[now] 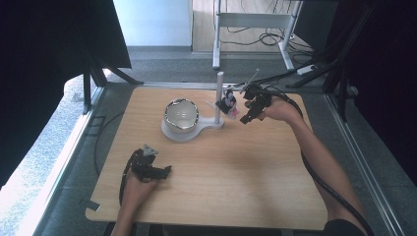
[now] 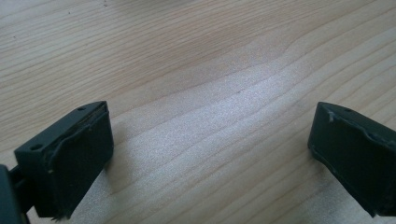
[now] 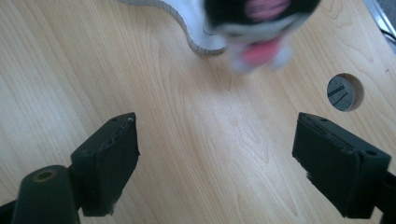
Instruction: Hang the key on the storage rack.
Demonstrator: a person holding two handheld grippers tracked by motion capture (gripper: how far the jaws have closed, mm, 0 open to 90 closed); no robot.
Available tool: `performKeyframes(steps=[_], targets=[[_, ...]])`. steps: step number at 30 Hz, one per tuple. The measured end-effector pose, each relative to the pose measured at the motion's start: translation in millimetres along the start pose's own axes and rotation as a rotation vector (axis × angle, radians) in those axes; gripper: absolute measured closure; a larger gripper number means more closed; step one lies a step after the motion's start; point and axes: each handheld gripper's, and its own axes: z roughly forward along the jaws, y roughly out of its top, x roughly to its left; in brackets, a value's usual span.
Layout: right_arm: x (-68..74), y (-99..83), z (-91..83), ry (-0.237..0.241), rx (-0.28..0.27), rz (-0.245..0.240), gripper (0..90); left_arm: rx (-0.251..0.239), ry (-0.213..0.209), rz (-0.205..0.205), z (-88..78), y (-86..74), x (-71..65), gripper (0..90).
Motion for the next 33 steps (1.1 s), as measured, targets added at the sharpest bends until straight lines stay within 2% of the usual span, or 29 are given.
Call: performKeyframes(steps=[7,13,16,24,33], targets=[[3.6,-7.8,-10.1,-0.021,-0.023,0.003,13.1,0.0,0.0,0.0,0.0,0.0,0.0,0.0],[9.1,-18.5,-19.3,-0.031,-0.032,-0.012,11.9,0.0,0.0,0.0,0.0,0.0,0.0,0.0],[13.4,-24.1,-21.6,-0.031,-0.02,0.005,11.4,0.0,0.0,0.0,0.0,0.0,0.1,0.0],[25.4,-37.9,-28.5,-0.045,-0.031,-0.024,7.7,0.0,0.0,0.0,0.0,0.0,0.0,0.0],[32.4,-48.9,-33.1,-0.058,-0.046,-0.041,6.3,-0.001,0.001,0.0,0.0,0.0,0.0,0.0]])
